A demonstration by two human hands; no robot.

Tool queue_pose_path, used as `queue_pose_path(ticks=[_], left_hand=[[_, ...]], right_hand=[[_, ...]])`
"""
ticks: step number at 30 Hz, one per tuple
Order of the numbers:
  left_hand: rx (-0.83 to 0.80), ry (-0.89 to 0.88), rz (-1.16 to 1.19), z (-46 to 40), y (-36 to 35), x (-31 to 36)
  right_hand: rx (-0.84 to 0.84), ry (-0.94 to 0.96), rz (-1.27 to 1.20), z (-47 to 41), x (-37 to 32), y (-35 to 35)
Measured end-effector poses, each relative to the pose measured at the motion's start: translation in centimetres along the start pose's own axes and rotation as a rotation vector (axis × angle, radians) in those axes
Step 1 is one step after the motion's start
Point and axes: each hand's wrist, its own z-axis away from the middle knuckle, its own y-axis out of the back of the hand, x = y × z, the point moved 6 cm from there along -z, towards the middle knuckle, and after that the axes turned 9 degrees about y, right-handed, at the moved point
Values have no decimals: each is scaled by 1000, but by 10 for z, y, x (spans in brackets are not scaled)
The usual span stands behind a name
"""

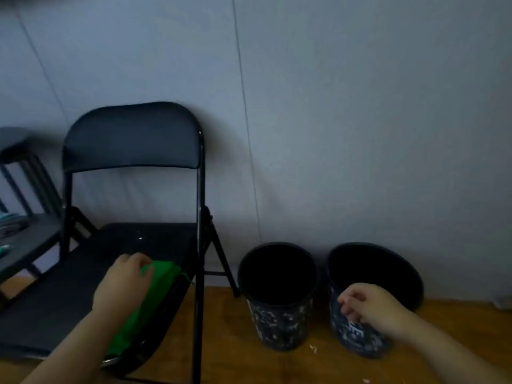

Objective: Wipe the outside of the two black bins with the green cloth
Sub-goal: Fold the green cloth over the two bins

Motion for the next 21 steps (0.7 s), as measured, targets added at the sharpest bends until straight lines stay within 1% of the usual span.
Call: queue_pose_path(ticks=[2,4,5,8,10,12,14,16,21], left_hand=[[19,173,-146,-10,10,-35],[-81,341,-219,-14,11,-70],[-149,375,-218,-16,9,-82],[-307,335,-206,-13,1,-87],[-357,334,-133,-9,-2,-81],[-390,366,-11,-6,-5,-75],[-388,392,161,-5,-5,-71],[-348,365,298,-4,-2,-64],[-290,308,480,10,4,-44]], right_hand=[[-26,12,3,-5,-5,-9],[-66,33,28,-6,-11,-19],[-83,43,31,-7,-13,-25],[-98,57,12,-6,-15,-38],[-105,55,31,-6,-13,-42],[-123,42,51,-5,-7,-45],[-130,31,66,-3,-2,-45],[-126,21,78,-1,3,-41],[-158,-18,104,4,12,-37]])
